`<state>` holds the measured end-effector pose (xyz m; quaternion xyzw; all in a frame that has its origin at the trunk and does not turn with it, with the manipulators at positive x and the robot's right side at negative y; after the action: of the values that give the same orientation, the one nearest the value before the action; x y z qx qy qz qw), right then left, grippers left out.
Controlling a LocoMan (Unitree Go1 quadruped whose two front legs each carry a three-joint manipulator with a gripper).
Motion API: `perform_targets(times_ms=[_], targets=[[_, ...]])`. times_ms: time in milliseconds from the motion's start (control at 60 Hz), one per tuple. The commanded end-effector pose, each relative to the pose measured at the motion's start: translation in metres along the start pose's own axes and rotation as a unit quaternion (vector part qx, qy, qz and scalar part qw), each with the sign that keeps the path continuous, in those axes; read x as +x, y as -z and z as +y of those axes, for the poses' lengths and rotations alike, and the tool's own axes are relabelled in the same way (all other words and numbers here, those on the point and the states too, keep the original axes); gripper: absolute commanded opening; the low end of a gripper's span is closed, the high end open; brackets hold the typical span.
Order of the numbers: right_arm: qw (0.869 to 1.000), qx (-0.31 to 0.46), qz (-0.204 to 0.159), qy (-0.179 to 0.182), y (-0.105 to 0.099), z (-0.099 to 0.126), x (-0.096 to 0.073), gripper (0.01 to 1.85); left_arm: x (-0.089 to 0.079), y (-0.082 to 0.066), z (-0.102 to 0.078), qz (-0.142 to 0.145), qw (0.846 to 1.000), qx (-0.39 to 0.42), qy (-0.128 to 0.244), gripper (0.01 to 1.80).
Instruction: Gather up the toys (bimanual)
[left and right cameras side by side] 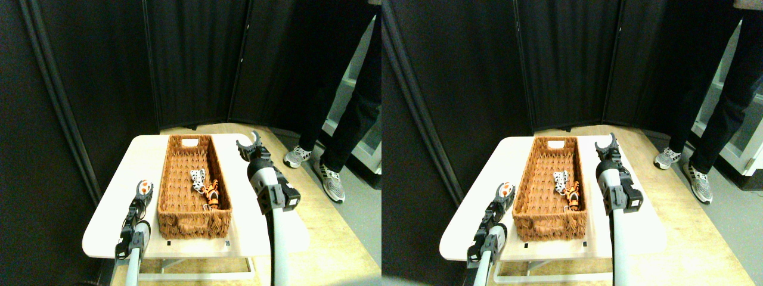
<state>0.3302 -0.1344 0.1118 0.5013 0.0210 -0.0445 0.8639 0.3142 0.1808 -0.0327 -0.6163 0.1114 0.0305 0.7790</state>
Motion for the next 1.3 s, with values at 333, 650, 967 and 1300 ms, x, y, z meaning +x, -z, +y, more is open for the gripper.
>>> perform_targets(times_ms=[333,650,967,1300], targets=[[0.997,0.024,-0.069,-0.01,0.0,-0.011,-0.005,0.01,-0.015,-0.008,-0.069,0.046,0.997,0.023,0.054,0.01],[0.997,0.044,-0.059,-0.01,0.002,-0.031,0.001,0.01,-0.014,0.014,-0.111,0.082,0.994,0.014,0.069,0.01],[0.998,0.052,-0.043,0.002,0.007,-0.057,0.002,0.01,-0.004,0.052,-0.137,0.13,0.989,-0.012,0.069,0.01],[0.997,0.062,-0.048,0.008,0.005,-0.06,-0.005,0.01,0.008,0.11,-0.137,0.149,0.985,-0.072,0.053,0.01]])
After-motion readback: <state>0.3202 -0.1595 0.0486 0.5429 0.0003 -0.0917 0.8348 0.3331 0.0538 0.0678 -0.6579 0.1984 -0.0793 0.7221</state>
